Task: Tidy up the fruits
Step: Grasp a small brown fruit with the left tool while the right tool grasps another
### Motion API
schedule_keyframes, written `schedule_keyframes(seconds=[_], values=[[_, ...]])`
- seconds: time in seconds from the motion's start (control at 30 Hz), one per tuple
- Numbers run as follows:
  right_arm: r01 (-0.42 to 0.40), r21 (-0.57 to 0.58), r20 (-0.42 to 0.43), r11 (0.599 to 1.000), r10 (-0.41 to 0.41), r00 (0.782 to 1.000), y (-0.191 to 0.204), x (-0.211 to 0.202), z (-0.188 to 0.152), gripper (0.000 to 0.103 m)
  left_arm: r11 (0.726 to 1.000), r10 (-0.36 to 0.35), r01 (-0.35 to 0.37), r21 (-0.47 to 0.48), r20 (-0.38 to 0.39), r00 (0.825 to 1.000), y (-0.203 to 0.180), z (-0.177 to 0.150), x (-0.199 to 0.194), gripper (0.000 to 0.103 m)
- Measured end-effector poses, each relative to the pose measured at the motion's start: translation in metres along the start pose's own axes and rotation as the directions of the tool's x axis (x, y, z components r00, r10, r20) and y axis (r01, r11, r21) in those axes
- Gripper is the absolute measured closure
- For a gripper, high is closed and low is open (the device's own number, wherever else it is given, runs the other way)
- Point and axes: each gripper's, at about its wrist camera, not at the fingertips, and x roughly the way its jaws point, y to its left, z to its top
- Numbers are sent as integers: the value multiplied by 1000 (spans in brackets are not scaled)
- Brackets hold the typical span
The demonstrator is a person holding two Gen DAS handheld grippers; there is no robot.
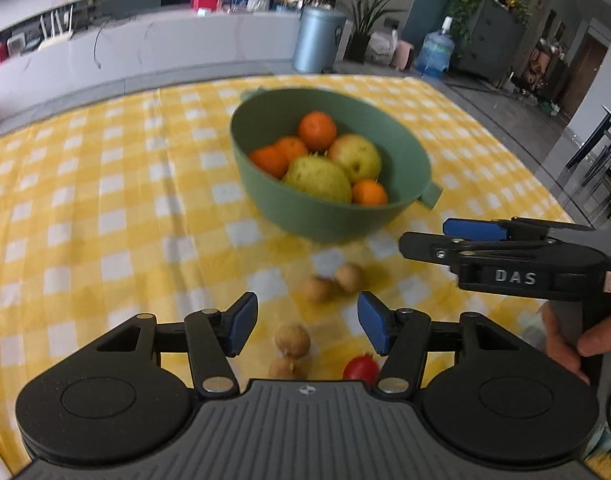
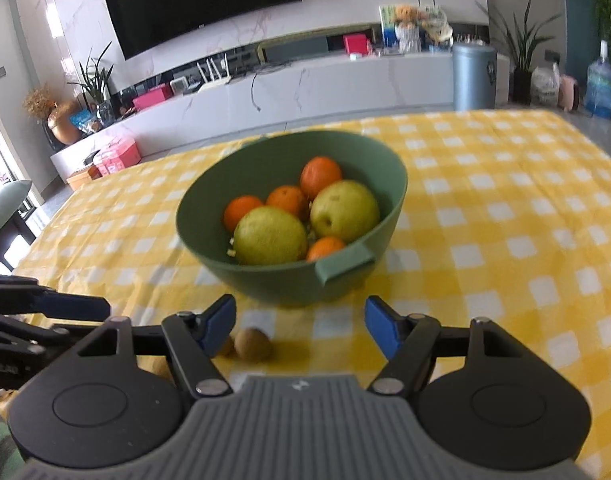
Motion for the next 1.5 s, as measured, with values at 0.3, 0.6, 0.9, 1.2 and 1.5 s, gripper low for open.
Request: schedule_keyframes(seconds=[0.3,0.6,0.9,1.2,1.5], values=[[-84,48,-115,995,89,989,1,0,-18,59,997,-63,59,-52,-64,996,10,-13,5,40],[-142,36,-190,989,146,971,11,8,-25,67,999,-29,26,-35,-115,993,7,-20,15,48],[-126,52,-197,991,133,971,10,14,-26,67,1000,24,-26,-8,-182,983,5,-24,34,54],[-109,7,-184,994,108,977,14,17,-25,67,999,49,-51,-5,-185,982,6,-25,39,73],[-84,-17,-142,996,81,987,14,18,-23,67,999,31,-37,-37,-151,988,11,-24,29,74]])
